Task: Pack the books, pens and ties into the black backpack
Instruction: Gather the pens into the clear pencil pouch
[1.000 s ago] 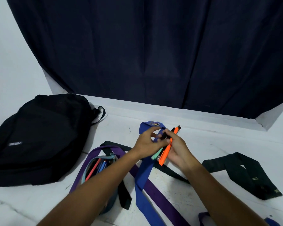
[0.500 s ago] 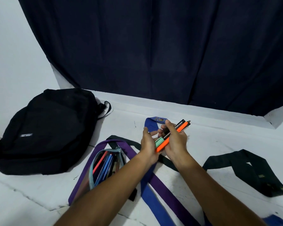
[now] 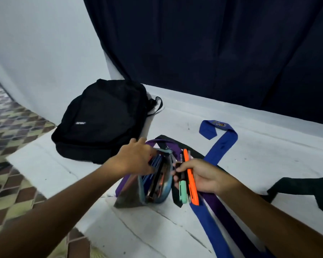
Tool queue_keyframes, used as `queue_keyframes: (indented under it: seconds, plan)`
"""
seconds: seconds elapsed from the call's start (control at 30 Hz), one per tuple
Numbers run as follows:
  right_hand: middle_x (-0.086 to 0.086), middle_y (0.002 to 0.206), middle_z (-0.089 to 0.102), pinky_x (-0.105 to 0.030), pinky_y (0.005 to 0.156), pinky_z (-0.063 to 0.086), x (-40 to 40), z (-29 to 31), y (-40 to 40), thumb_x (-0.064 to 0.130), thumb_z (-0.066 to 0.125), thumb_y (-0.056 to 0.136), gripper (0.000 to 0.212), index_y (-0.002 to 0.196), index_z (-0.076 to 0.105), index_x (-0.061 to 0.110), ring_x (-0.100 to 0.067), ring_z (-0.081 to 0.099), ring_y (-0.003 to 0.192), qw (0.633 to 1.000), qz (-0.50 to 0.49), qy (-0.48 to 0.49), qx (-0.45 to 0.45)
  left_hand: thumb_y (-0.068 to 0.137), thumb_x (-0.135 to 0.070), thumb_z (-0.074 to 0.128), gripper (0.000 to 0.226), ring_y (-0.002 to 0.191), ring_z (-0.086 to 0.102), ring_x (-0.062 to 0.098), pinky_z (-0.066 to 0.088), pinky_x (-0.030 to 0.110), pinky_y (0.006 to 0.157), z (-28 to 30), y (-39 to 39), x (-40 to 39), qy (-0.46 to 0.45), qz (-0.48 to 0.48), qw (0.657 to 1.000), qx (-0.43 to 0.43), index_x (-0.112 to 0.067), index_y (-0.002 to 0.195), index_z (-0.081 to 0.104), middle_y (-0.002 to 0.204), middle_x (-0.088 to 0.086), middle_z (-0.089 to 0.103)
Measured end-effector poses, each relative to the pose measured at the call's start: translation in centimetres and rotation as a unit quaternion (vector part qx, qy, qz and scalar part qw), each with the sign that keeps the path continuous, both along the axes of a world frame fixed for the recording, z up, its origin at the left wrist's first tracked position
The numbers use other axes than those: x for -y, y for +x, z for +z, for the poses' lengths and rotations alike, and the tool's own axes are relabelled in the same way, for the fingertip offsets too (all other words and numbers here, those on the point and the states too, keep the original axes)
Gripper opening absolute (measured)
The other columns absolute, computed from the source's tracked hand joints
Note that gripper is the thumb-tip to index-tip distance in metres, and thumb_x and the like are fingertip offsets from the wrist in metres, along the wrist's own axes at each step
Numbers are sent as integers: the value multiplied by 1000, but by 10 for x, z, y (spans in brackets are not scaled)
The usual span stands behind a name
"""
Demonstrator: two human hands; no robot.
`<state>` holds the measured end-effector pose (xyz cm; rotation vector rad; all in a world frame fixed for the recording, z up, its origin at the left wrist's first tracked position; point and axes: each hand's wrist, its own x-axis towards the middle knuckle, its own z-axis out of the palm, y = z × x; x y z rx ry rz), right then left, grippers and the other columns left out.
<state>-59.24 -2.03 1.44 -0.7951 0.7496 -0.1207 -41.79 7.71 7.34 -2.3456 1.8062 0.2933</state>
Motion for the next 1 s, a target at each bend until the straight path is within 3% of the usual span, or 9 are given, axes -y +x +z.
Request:
queue_keyframes:
  seconds: [0.07,0.17,0.3,0.37,0.5,0.6,0.77,0.9,1.0]
  plan:
    - [-15,79,61,-34,60,55,-11,-4,12,-9,49,87,17,89,57,6,-23,62,63,998,63,-5,0,74,-47,73,70,122,47,33,47,43,96,-14,3,-11,4,3,1000,-16,-35,137,44,133,5,41]
    - [-16,79,63,-38,66,56,-23,-8,30,-7,50,88,13,87,58,4,-24,64,66,993,113,-7,-14,69,-16,77,85,118,53,25,49,35,95,-20,11,-18,-16,10,990,-137,-29,143,36,129,5,48]
    - [-17,80,65,-37,68,55,-23,-4,50,-2,43,88,19,95,61,0,-28,67,72,990,138,-17,-25,69,12,71,95,94,66,18,59,30,62,-17,25,-17,-12,53,948,-314,-29,145,33,115,1,56]
    - [-18,86,65,-36,69,54,-22,2,60,-2,38,88,28,106,60,0,-29,66,74,990,132,-29,-33,71,20,66,98,105,65,27,58,30,54,-14,33,-17,3,72,909,-410,-27,148,30,122,7,57]
    - [-19,100,64,-47,91,48,-16,12,80,-5,34,85,37,112,59,3,-35,62,90,997,75,-30,-19,69,26,65,102,118,59,35,59,49,74,-17,55,-19,7,70,850,-522,-23,150,30,140,10,48]
    - [-22,101,62,-56,104,37,-13,19,90,-2,36,84,29,106,56,0,-38,57,101,997,63,-31,-30,68,22,68,98,122,56,35,45,67,94,-22,68,-21,0,42,827,-561,-28,146,37,143,5,46]
    - [-21,90,60,-48,66,50,-18,23,97,-10,36,92,20,97,53,-2,-33,60,80,997,10,-66,-29,78,28,56,88,111,64,17,59,41,79,-21,78,-24,-10,83,784,-616,-26,143,33,136,-5,46]
    - [-12,78,62,-40,64,53,-25,23,107,-1,54,92,6,92,58,3,-24,61,68,983,-2,-174,-61,79,27,55,90,113,62,24,59,36,76,-24,85,-24,-4,89,771,-631,-24,148,28,140,5,44]
    - [-15,80,58,-44,70,53,-25,26,109,-1,45,93,13,89,55,5,-28,59,72,980,11,-179,-82,78,27,56,91,117,60,29,61,36,74,-27,89,-25,2,90,762,-642,-23,149,28,142,8,43]
